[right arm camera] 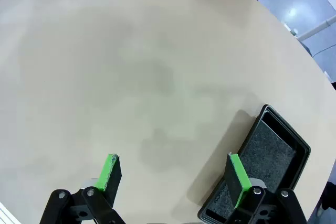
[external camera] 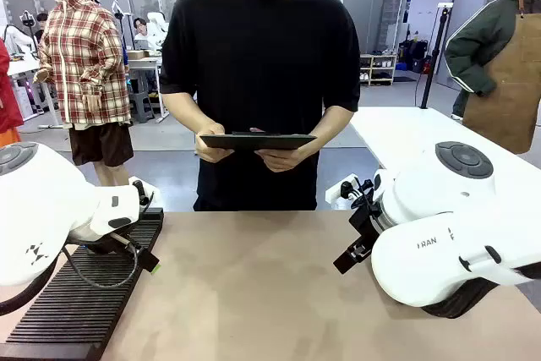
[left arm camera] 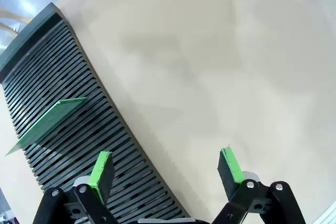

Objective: Inspect the PCB.
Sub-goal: Pick up the Blank PCB and present it to the human.

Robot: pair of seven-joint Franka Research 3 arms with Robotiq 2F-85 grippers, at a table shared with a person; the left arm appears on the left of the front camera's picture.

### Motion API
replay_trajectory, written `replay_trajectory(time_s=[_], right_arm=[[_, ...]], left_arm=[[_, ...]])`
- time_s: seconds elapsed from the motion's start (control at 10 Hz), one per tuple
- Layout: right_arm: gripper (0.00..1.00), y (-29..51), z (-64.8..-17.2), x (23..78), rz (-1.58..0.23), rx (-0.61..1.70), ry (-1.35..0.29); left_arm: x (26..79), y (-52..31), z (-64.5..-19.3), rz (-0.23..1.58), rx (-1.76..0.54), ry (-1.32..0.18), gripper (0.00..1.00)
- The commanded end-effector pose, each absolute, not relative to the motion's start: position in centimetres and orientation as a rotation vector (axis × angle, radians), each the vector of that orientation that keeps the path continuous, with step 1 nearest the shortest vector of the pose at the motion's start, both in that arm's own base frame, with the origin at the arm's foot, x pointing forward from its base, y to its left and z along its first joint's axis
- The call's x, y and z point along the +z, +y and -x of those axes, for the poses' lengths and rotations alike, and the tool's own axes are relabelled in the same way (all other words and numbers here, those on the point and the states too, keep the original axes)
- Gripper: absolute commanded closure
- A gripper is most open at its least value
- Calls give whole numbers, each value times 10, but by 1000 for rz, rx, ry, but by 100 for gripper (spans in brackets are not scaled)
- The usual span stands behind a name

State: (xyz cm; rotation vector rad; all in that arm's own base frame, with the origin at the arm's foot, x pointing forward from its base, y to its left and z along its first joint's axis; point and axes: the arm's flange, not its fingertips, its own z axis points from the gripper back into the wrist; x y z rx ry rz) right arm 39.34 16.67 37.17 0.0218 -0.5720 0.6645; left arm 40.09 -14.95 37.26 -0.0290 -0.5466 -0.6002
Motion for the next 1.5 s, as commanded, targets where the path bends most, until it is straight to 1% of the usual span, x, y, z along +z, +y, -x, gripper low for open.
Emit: replay_trajectory(time_s=[0.0, 0.8, 0.9, 1.0, 1.1, 1.2, 1.3, 1.4], right_arm=[[0, 167, -393, 372, -22, 664, -572], [0, 167, -393, 372, -21, 666, -572], [0, 165, -398, 395, -41, 677, -547], [0, 157, -402, 413, -93, 666, -454], [0, 153, -404, 435, -92, 647, -444], [0, 147, -404, 455, -130, 633, -426], [0, 136, -402, 475, -208, 615, -397], [0, 121, -401, 489, -285, 594, -359]], left_arm=[[373, -150, -401, 29, -600, -547, 0], [373, -150, -401, 29, -600, -547, 0], [373, -150, -401, 29, -601, -547, 0], [389, -143, -408, 52, -586, -507, 0], [403, -138, -411, 66, -611, -457, 0], [428, -125, -412, 180, -613, -398, 0], [448, -113, -411, 259, -593, -387, 0], [471, -95, -406, 407, -590, -374, 0]])
